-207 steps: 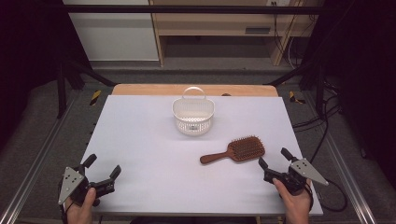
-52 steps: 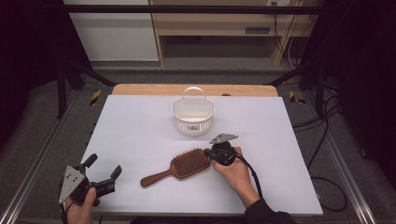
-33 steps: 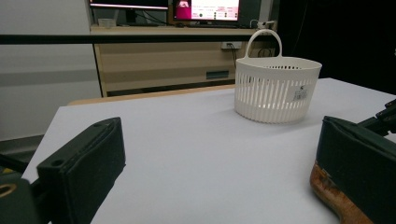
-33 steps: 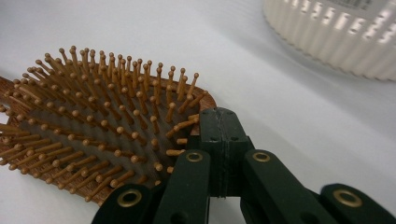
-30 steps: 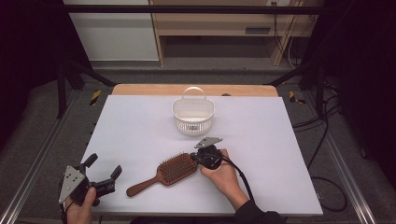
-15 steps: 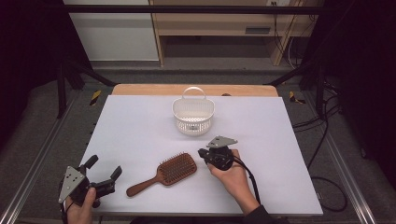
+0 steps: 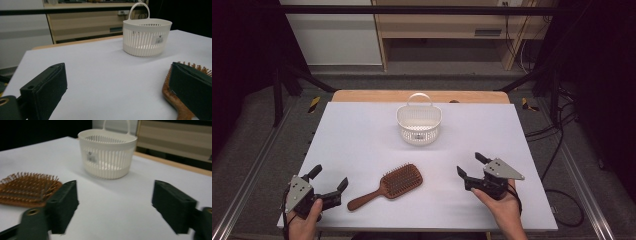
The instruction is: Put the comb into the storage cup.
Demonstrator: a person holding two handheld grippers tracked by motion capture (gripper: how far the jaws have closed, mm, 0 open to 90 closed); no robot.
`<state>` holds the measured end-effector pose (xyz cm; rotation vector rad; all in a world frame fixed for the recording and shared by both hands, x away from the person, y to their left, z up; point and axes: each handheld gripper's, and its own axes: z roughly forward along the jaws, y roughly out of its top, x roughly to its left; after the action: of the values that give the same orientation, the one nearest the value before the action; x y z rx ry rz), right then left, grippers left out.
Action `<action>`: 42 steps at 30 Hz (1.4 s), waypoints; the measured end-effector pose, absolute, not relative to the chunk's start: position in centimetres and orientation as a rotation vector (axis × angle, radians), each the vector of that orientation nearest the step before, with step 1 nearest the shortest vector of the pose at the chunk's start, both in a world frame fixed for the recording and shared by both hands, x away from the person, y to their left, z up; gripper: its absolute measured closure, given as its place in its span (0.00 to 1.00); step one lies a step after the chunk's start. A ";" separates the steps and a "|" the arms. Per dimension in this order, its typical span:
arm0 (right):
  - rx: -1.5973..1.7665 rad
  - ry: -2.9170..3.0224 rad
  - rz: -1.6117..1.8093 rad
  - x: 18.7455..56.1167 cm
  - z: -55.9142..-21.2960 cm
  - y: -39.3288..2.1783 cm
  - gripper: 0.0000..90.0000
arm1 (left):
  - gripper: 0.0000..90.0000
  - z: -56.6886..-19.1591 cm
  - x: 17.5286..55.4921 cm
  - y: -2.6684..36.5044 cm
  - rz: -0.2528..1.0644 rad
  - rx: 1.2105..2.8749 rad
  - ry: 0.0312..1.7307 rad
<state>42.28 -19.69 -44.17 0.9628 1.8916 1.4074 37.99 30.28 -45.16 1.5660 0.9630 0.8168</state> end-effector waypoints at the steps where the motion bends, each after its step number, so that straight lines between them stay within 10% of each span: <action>1: 0.967 1.880 1.403 42.3 -44.1 -19.9 0.14 | 0.02 -44.9 38.0 30.0 0.822 1.588 0.960; 42: 0.990 1.784 1.415 42.0 -45.6 -22.2 0.07 | 0.04 -44.4 40.0 21.1 0.485 2.171 0.792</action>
<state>42.00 -22.23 -45.61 0.9903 1.7838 1.4148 39.99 21.10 -44.36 2.1708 0.7923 0.4853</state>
